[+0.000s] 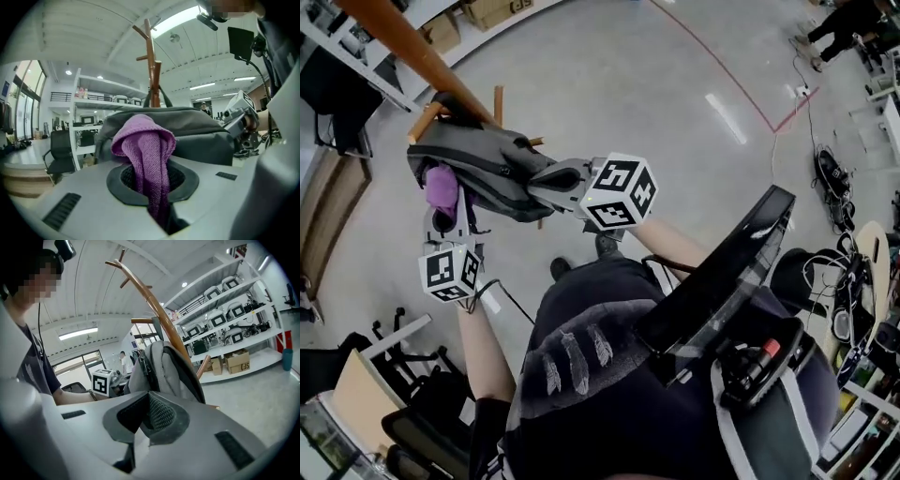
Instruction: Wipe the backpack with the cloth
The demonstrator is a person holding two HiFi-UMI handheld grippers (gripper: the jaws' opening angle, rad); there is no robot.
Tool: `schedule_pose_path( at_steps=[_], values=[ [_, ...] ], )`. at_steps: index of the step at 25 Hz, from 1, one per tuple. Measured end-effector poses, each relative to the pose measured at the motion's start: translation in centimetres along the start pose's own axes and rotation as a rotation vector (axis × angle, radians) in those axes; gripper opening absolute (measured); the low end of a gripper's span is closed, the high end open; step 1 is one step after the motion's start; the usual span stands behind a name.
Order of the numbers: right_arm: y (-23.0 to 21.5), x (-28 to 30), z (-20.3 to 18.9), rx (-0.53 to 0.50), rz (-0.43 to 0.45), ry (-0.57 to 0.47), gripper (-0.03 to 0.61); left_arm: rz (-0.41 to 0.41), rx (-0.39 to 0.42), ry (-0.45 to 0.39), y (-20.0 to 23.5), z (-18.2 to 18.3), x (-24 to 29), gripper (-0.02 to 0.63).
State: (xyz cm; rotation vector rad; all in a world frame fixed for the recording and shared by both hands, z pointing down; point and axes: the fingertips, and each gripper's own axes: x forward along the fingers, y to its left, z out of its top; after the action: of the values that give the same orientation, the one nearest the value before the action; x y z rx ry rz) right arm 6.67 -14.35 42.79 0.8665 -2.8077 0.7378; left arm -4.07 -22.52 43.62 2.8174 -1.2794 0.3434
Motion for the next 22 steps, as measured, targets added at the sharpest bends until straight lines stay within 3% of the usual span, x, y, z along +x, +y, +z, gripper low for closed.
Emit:
schedule_pose_path(
  at_steps=[5, 8, 11, 14, 16, 22],
  values=[
    [-0.4, -2.0, -1.0, -0.029, -0.017, 0.020, -0.008, -0.168, -0.053, 0.033, -8.9, -0.7, 0.4, 0.052],
    [-1.5, -3.0, -0.8, -0.001, -0.013, -0.014, -0.008, -0.273, -0.023, 0.054, -13.0, -0.4, -0.3, 0.052],
    [-1.9, -2.1, -0.4, 0.012, -0.012, -0.032, -0.008, -0.335, 0.031, 0.063, -14.8, -0.2, -1.8, 0.052],
    [-2.0, -1.4, -1.0, 0.028, -0.027, -0.016, -0.008, -0.351, -0.025, 0.033, -14.3, 0.1, -2.8, 0.052],
    [-2.0, -1.2, -1.6, 0.044, -0.030, -0.002, -0.008, -0.317, -0.028, 0.017, -12.6, 0.7, -3.5, 0.052],
    [-2.3, -1.0, -1.5, 0.039, -0.034, 0.031, -0.008, 0.013, 0.014, -0.022, 1.5, 4.1, -3.8, 0.052]
  ],
)
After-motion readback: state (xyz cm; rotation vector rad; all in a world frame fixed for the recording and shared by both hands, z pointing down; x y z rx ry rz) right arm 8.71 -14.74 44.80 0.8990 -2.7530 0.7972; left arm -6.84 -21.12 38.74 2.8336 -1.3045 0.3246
